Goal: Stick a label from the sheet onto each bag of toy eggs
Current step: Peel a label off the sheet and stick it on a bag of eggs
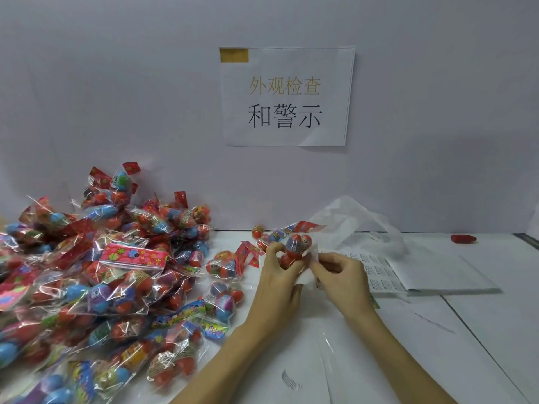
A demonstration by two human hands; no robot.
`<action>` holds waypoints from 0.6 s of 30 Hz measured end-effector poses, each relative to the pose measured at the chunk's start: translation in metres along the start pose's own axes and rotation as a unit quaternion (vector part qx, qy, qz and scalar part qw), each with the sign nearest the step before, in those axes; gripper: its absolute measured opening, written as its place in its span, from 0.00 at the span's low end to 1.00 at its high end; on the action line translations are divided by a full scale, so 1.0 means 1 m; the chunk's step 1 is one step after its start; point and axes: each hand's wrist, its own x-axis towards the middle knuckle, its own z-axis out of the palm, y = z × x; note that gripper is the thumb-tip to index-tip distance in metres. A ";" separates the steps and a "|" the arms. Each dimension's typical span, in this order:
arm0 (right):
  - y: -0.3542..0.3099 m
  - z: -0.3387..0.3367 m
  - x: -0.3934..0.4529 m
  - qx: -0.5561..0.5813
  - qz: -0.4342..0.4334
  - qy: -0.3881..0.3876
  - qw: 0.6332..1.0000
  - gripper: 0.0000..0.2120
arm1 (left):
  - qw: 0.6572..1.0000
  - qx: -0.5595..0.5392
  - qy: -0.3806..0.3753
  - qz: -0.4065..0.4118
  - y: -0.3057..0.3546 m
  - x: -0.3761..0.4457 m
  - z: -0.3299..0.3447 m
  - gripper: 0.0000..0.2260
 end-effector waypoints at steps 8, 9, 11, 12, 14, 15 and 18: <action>-0.008 -0.002 -0.005 0.199 0.110 -0.038 0.973 0.08 | 1.000 0.003 0.001 0.005 -0.002 -0.001 0.001 0.19; -0.008 -0.002 -0.005 0.209 0.113 -0.042 0.970 0.09 | 1.000 0.005 0.001 0.006 -0.002 -0.001 0.001 0.19; -0.009 -0.002 -0.006 0.228 0.118 -0.051 0.965 0.10 | 1.000 0.005 0.002 0.005 -0.003 -0.001 0.000 0.19; -0.009 -0.002 -0.005 0.232 0.119 -0.058 0.964 0.10 | 1.000 0.003 0.003 0.004 -0.002 -0.001 0.000 0.19; -0.008 -0.003 -0.004 0.250 0.128 -0.071 0.957 0.11 | 1.000 -0.001 0.001 -0.001 -0.001 0.000 -0.001 0.19; -0.008 -0.003 -0.003 0.266 0.138 -0.076 0.951 0.11 | 1.000 -0.003 0.002 -0.002 0.000 0.000 -0.002 0.19; -0.008 -0.003 -0.002 0.300 0.166 -0.079 0.936 0.11 | 1.000 -0.003 -0.002 -0.003 0.000 0.000 -0.002 0.19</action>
